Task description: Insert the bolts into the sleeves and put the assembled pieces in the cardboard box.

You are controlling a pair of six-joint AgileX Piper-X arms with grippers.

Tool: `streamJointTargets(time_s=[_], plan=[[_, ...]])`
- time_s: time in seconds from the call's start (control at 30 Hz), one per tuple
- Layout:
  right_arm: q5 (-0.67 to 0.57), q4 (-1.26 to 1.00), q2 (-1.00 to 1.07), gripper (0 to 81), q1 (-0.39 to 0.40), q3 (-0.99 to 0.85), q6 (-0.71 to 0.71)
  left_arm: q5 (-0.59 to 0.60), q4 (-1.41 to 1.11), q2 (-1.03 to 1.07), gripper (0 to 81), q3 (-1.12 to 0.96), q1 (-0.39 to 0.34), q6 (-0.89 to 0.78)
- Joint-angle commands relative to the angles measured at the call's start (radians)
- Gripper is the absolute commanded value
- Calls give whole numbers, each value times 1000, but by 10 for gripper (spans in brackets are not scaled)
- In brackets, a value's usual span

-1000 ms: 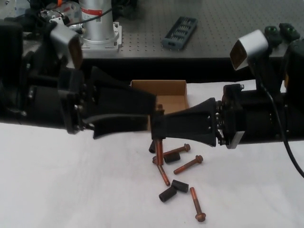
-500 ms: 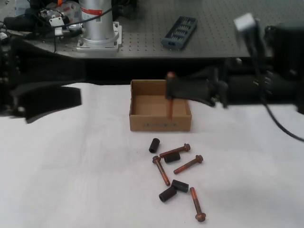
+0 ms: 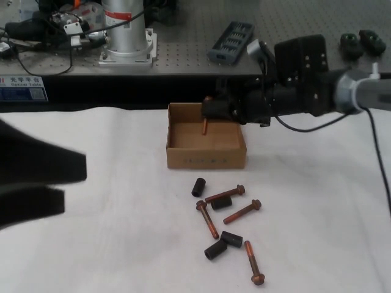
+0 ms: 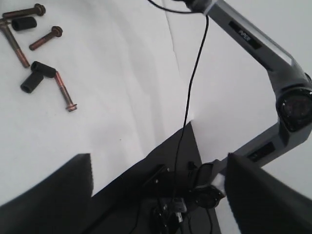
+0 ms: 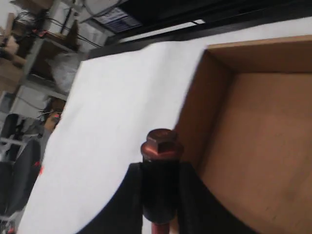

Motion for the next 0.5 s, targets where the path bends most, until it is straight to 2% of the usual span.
streamJointTargets(time_s=[0.0,0.23,0.4,0.47], plan=[[10,20,6,27,-3,-41,-25,-13,28,-36,545,-4,1,29],[55,169,118,27,-3,-198,-52,-29,21,-54,545,-4,1,32],[55,245,122,2,2,-231,-148,-57,21,-54,545,-4,1,59],[55,251,122,76,5,-242,-161,-57,21,-54,545,-4,1,64]])
